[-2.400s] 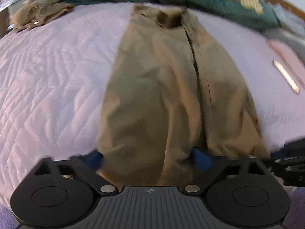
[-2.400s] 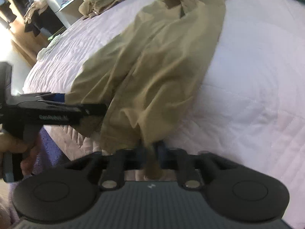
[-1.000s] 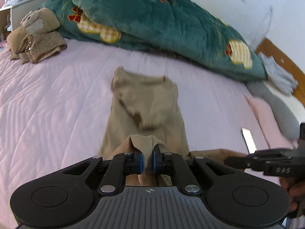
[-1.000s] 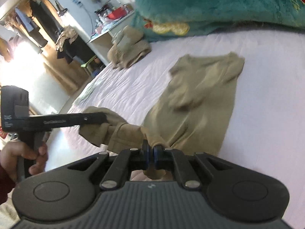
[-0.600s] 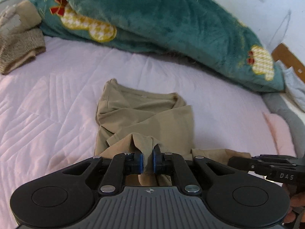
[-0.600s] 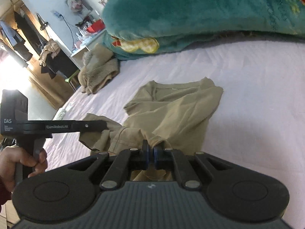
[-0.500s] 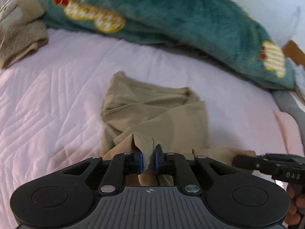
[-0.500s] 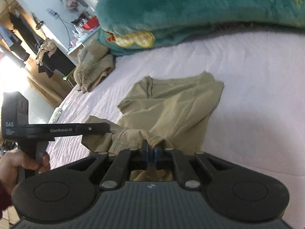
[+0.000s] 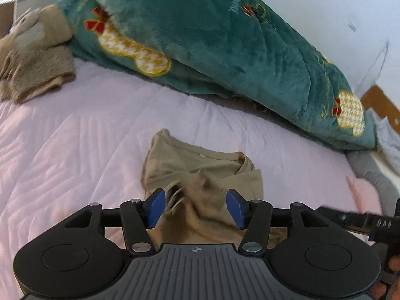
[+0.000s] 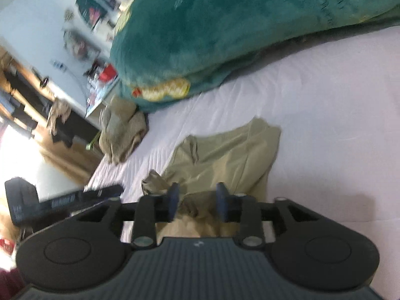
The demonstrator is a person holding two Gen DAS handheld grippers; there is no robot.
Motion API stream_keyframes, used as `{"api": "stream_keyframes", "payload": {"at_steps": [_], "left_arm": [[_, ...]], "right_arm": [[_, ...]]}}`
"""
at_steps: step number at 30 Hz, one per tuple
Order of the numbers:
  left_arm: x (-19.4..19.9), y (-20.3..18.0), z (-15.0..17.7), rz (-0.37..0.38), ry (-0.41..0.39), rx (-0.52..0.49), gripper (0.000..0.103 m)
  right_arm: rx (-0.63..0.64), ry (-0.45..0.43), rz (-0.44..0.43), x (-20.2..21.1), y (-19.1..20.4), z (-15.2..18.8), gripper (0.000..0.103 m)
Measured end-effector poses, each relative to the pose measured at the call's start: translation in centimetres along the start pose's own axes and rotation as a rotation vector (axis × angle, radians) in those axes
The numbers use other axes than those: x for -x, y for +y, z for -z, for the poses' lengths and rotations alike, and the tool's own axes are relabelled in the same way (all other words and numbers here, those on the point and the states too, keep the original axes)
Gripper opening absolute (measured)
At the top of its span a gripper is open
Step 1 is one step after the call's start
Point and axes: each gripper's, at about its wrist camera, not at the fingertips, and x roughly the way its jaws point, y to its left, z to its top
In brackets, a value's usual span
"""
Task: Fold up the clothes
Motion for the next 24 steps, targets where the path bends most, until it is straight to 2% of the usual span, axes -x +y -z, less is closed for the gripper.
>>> {"api": "stream_keyframes", "payload": {"at_steps": [1,4,6,10,11,13,16,18,20,21,23,24], "left_arm": [[0.6,0.2,0.3,0.004,0.009,0.002,0.060],[0.7,0.6,5.1,0.004,0.134,-0.046,0.061],[0.0,1.2,7.7,-0.019,0.196,-0.067,0.061],[-1.4,3.8,8.7,-0.046,0.162,0.001,0.061],[-1.9,4.4,8.8,-0.052,0.156,0.017,0.061],[-3.3,4.4,9.4,-0.017,0.201,0.015,0.063],[-3.7,4.0,10.6,0.021,0.166,-0.031,0.081],[-3.8,4.0,10.2,0.032,0.175,-0.040,0.081],[-2.8,4.9,9.7,0.083,0.152,0.032,0.081],[-2.2,5.3,9.8,0.110,0.134,0.038,0.081],[-3.3,4.6,11.0,0.073,0.226,-0.026,0.083],[-3.8,3.6,11.3,0.065,0.240,-0.086,0.090]], "right_arm": [[0.016,0.006,0.010,0.5,0.2,0.5,0.047],[0.075,0.072,0.054,1.3,0.1,4.3,0.059],[0.055,0.146,0.076,0.6,-0.5,7.8,0.059],[0.022,0.220,0.112,-1.4,-0.9,12.3,0.059],[0.033,0.229,0.110,-2.1,-0.6,12.9,0.059],[0.047,0.249,0.095,-3.3,-0.2,13.6,0.059],[0.096,0.269,0.089,-4.9,0.8,14.0,0.062],[0.098,0.267,0.081,-4.7,0.7,14.0,0.062],[0.048,0.271,0.062,-4.1,0.1,13.8,0.062],[0.025,0.272,0.058,-3.9,-0.2,13.9,0.062],[0.035,0.268,0.061,-4.0,-0.1,14.2,0.062],[0.061,0.263,0.067,-4.2,0.2,14.4,0.063]]}}
